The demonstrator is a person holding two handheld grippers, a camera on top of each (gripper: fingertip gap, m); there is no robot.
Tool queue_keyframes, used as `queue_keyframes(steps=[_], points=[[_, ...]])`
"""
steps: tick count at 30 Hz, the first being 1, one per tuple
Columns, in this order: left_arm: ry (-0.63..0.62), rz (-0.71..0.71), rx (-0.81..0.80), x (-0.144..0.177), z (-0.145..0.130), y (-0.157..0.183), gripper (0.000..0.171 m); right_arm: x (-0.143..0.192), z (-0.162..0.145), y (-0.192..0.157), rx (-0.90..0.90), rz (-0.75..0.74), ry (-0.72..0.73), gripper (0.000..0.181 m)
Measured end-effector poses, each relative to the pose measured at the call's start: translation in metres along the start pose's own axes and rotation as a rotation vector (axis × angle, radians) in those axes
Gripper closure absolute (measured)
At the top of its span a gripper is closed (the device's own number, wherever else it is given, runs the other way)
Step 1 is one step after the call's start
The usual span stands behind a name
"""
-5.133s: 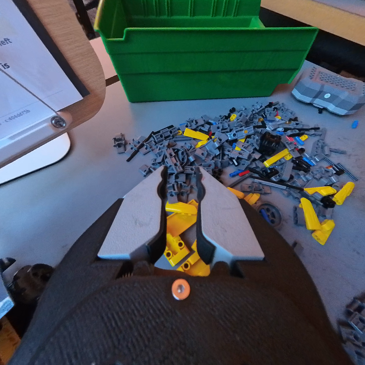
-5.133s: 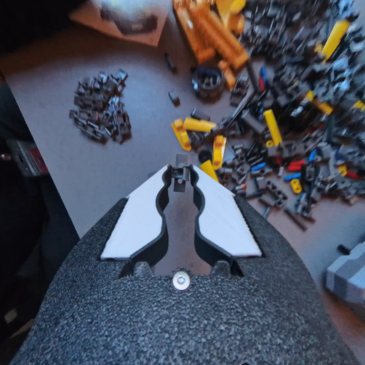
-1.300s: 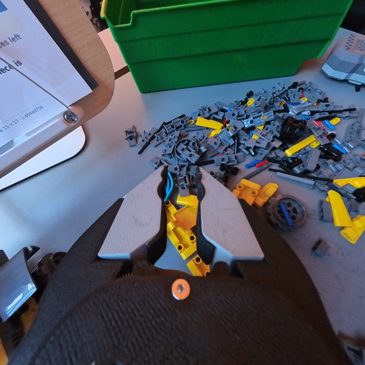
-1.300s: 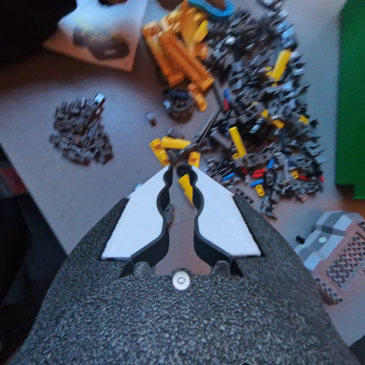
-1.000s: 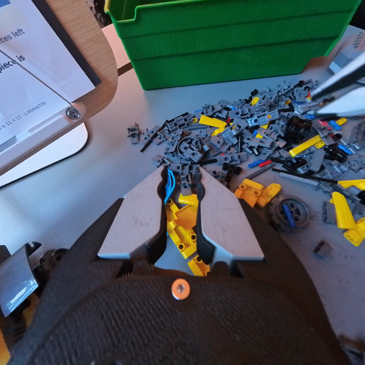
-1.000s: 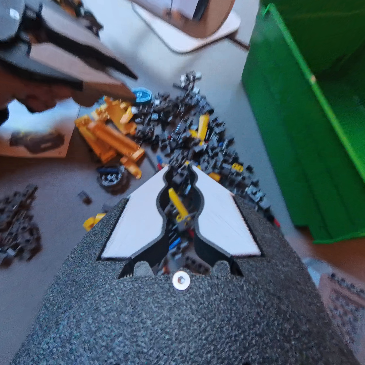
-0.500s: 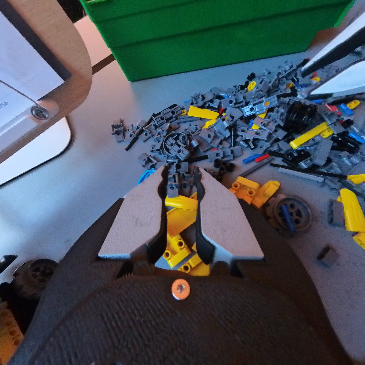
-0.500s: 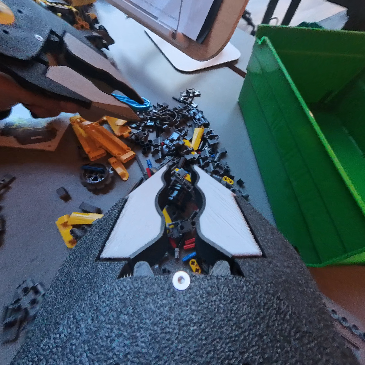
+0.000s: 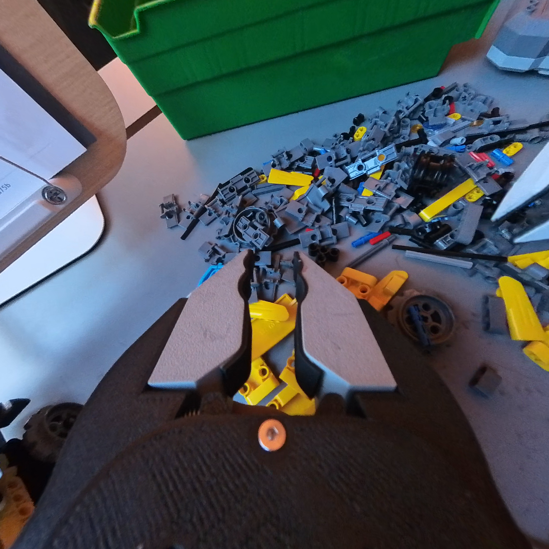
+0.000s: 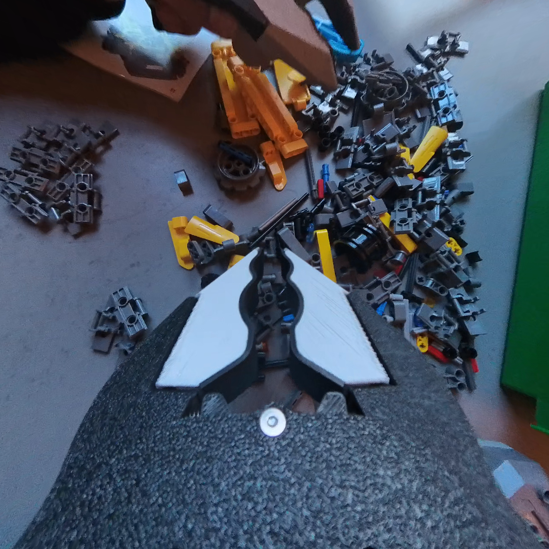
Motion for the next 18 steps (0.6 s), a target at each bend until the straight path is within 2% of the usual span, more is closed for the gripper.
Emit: queue_keyframes(steps=[3, 10, 18], points=[[0.002, 0.004, -0.001, 0.001, 0.000, -0.001, 0.149, -0.007, -0.006, -0.001, 0.005, 0.015, -0.061, 0.169], [-0.002, 0.005, -0.011, 0.000, 0.000, 0.000, 0.149, -0.011, -0.005, -0.001, -0.017, 0.025, -0.048, 0.162], [-0.005, 0.008, -0.012, 0.000, -0.001, 0.000, 0.149, -0.018, -0.004, 0.000, -0.091, 0.077, -0.033, 0.164]])
Point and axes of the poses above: each gripper's, where its closed fingertips meet, x back along the fingers, z out of its top, y = z × x across the jaws, the point moved 8 cm from there along x, back along the fingers, and after that the axes turned 1 degree about -x, right-handed, at the moved point
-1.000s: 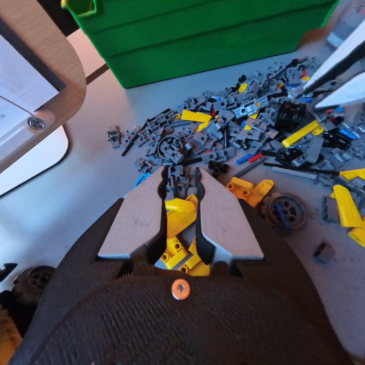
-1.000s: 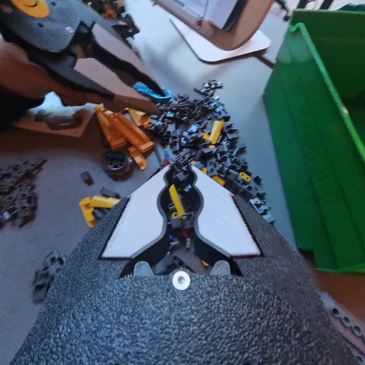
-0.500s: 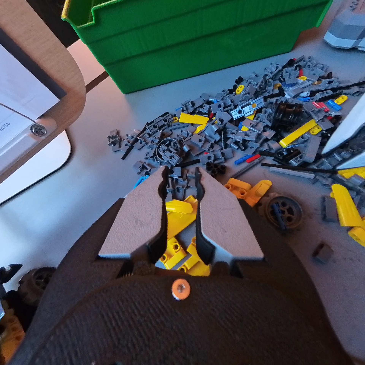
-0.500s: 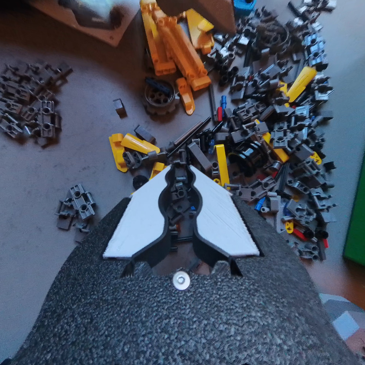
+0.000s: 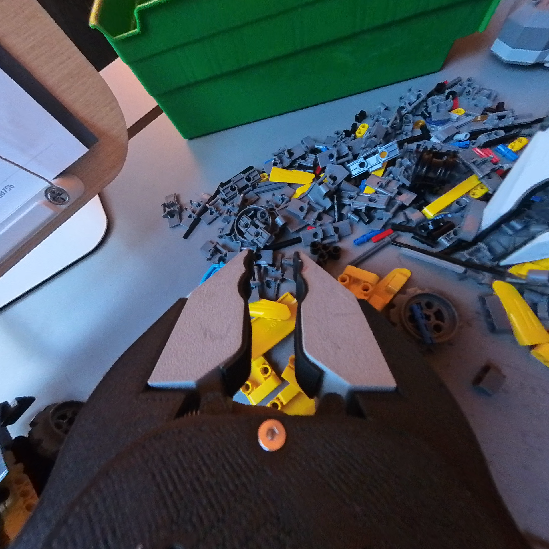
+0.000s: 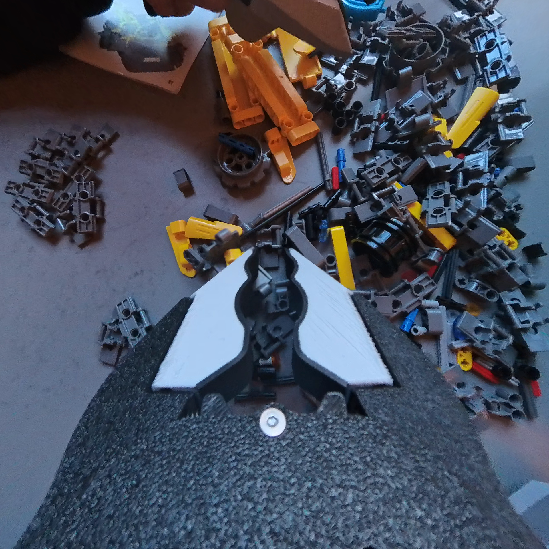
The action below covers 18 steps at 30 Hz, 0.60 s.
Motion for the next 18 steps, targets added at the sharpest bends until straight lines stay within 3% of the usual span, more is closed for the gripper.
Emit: queue_keyframes(steps=[18], points=[[0.000, 0.007, -0.006, 0.0011, 0.0003, -0.0009, 0.149, 0.0019, 0.0079, -0.0016, 0.031, -0.041, 0.046, 0.171]])
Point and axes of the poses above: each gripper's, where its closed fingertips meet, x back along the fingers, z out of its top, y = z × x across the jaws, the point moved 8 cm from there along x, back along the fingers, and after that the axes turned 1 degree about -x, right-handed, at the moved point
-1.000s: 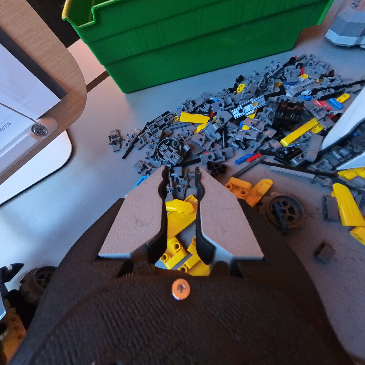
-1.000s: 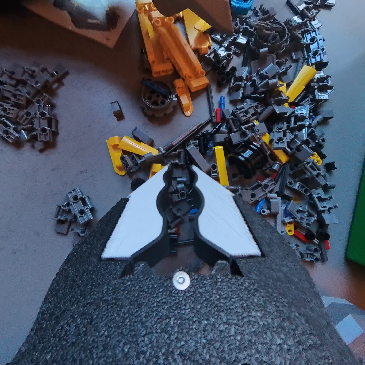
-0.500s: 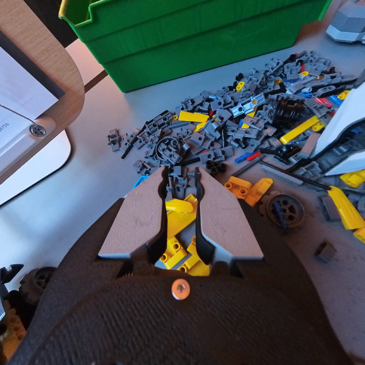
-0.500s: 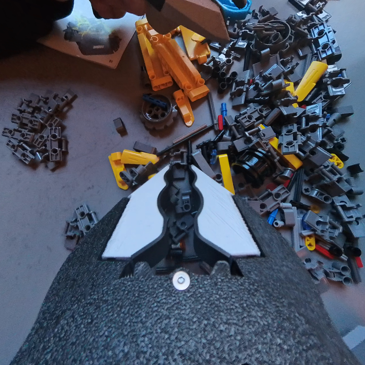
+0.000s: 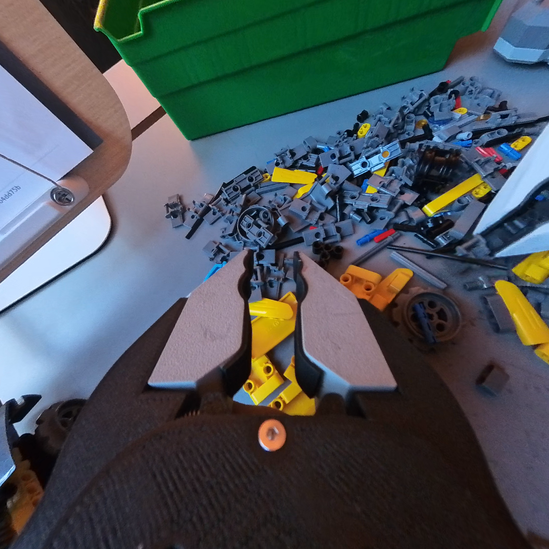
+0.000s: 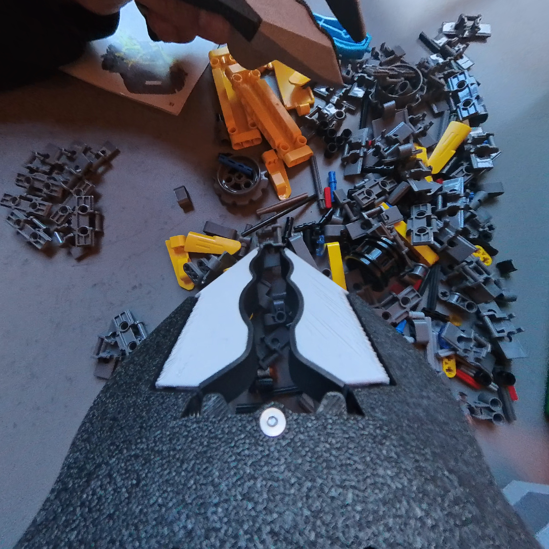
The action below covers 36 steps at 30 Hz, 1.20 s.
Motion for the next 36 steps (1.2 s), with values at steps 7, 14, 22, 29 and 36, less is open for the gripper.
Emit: queue_keyframes(steps=[7, 14, 22, 29, 36], points=[[-0.002, 0.004, -0.003, 0.000, 0.000, 0.000, 0.149, 0.009, 0.001, 0.003, 0.006, -0.038, 0.032, 0.171], [-0.002, 0.006, -0.002, 0.000, 0.000, -0.001, 0.149, 0.020, 0.006, -0.002, 0.024, 0.008, 0.107, 0.171], [0.017, 0.004, -0.004, 0.005, 0.003, -0.002, 0.149, 0.038, -0.009, -0.020, -0.040, 0.111, 0.175, 0.171], [0.041, 0.002, -0.005, 0.010, 0.007, -0.001, 0.149, 0.065, -0.039, -0.062, -0.016, 0.038, -0.011, 0.171], [0.033, -0.002, -0.003, 0.009, 0.005, -0.002, 0.148, 0.061, -0.054, -0.074, -0.024, 0.015, -0.141, 0.168]])
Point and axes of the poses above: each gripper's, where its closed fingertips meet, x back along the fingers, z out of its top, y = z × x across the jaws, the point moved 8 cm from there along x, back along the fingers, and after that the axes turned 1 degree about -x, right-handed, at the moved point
